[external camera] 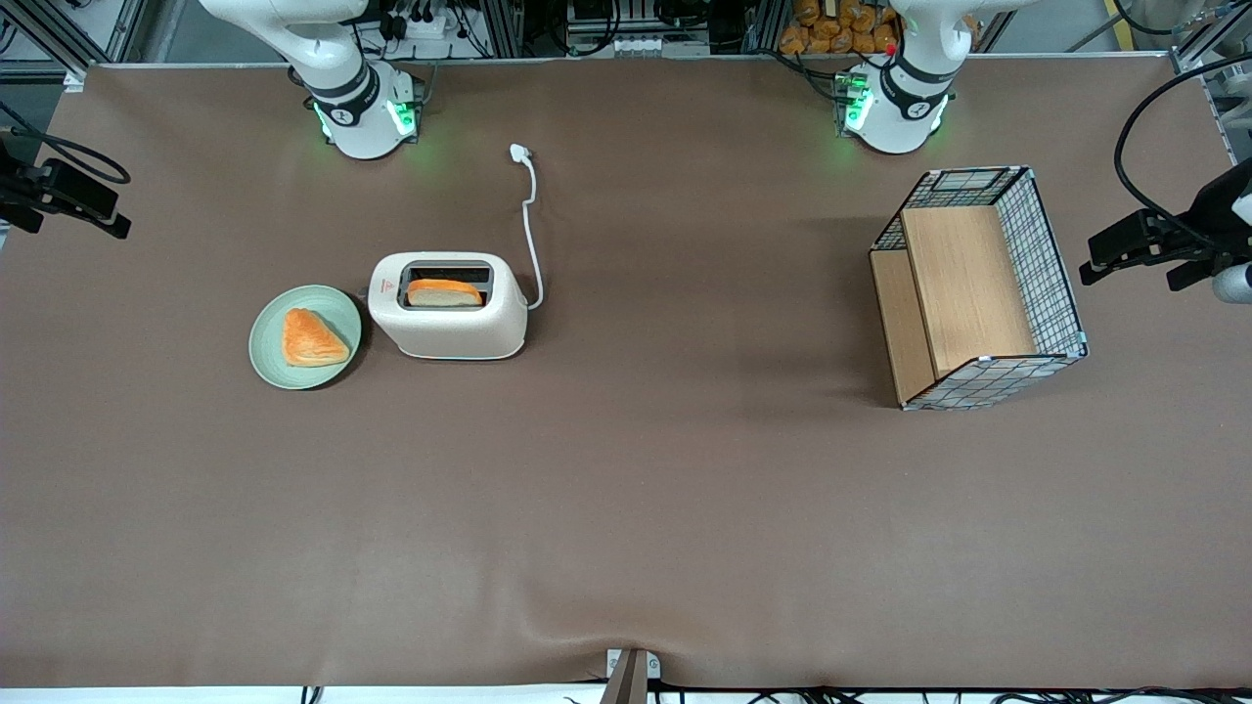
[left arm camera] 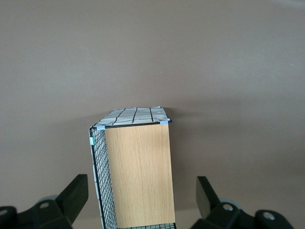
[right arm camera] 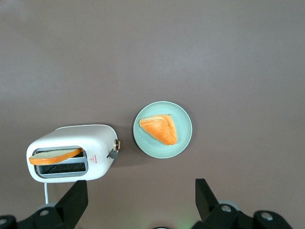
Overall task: Press toaster button with right arm
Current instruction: 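Move the right gripper in toward the white toaster's side lever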
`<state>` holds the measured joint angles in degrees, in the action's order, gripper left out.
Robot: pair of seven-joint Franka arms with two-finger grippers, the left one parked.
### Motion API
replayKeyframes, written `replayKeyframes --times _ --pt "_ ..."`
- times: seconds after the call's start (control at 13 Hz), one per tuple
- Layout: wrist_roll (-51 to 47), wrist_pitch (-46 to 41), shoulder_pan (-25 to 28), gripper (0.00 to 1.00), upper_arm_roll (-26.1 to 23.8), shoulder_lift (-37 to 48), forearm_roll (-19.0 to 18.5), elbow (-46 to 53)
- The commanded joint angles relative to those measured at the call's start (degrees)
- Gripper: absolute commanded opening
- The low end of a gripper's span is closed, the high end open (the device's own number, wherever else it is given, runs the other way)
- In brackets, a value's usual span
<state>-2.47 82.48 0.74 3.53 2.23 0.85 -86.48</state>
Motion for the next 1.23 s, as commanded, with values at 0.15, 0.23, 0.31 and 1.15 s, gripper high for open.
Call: replayKeyframes --times 0.15,0.23,0.31,1.15 --pt "0.62 -0.74 -0.21 1.0 -0.11 -0.56 -1.11 0.96" --pt "0.53 -0.74 -0.13 1.0 -0.11 -0.56 -1.11 0.96" --pt "0.62 -0.83 0.05 1.0 -0.11 -0.56 -1.11 1.05" --pt "-0.35 -5.93 -1.09 1.0 -0.02 -5.66 11.36 -6.93"
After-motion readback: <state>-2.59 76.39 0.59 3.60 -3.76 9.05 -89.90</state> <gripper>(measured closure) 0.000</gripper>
